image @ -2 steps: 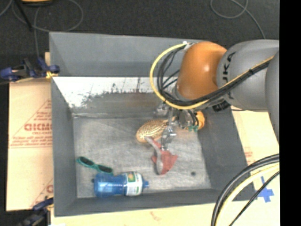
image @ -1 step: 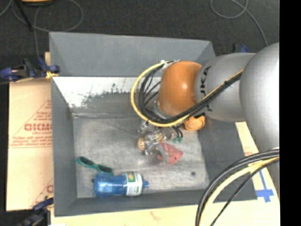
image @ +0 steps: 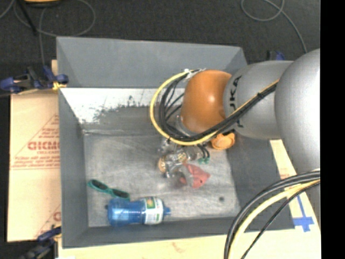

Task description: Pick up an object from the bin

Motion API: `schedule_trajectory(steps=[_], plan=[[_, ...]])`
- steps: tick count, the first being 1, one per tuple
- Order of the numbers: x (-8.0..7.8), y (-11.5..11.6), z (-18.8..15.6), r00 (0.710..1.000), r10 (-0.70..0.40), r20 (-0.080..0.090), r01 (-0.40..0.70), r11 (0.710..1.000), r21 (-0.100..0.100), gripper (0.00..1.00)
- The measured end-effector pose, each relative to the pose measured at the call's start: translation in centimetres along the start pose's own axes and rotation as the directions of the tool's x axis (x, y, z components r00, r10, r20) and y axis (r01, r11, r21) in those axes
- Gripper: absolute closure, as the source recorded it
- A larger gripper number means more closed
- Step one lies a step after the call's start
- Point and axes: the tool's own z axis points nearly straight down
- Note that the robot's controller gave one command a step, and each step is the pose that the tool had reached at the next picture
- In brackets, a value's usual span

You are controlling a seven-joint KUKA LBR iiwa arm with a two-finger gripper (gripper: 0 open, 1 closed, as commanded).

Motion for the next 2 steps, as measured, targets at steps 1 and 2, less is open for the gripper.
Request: schedule_trajectory(steps=[1, 2], plan=[[-2.3, 1.96, -15.62, 1.0, -0.015, -0.025, 0.015, 1.0, -0.002, 1.0], [-2.19, 1.97, -15.43, 0.999, -0.015, -0.029, 0.015, 1.0, -0.003, 1.0]])
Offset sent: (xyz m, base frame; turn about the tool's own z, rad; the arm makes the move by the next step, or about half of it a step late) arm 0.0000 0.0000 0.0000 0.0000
